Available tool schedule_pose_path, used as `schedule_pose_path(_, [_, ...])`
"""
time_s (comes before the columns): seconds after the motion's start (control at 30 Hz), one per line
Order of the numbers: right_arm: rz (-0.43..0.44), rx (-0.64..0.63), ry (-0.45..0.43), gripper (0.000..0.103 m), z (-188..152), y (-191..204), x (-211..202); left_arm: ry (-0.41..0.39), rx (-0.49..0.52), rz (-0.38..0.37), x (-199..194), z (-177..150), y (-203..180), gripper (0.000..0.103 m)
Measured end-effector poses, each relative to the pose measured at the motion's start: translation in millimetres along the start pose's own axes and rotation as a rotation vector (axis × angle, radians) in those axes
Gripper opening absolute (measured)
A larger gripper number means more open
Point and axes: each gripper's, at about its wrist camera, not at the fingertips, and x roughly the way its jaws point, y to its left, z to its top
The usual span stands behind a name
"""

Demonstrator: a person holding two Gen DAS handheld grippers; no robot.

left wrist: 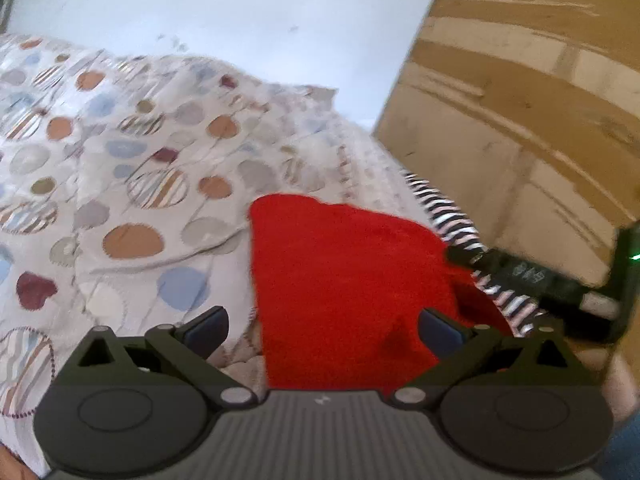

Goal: Fold small clothes

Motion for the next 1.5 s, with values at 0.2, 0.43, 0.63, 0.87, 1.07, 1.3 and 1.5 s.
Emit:
schedule_pose_path(0.2, [0.078,-0.145,0.046,0.102,9,36,7,0.056,-0.006,0.006,16,-26,7,0.102])
schedule_pose_path(0.43, [0.002,-0.327,0.079,0.102,-41,42,7,0.07,-0.002,-0.021,16,-45,16,0.103])
schedule_pose_path(0.63, [0.07,-0.245,-0.038,0.102,-55,25,-11,0.058,0.01,-0.012,14,-47,14,0.103])
schedule_pose_path(0.87, [0.0,0.021,-0.063,0.103,-35,-22,-14,0.055,0.018,-0.007,14,-45,12,0.103])
schedule_pose_path(1.07, [-0.043,0.237,0.017,0.103,-34,-58,8,0.057,0.012,-0.007,14,-45,12,0.103])
schedule_pose_path(1.3, [-0.042,0.2,0.03,0.103,-47,-55,17,0.063,-0.001,-0.016,15,-45,13,0.103])
schedule_pose_path(1.5, [-0.039,0.207,0.029,0.103,-48,-57,19,0.065,-0.006,-0.019,16,-45,14,0.103])
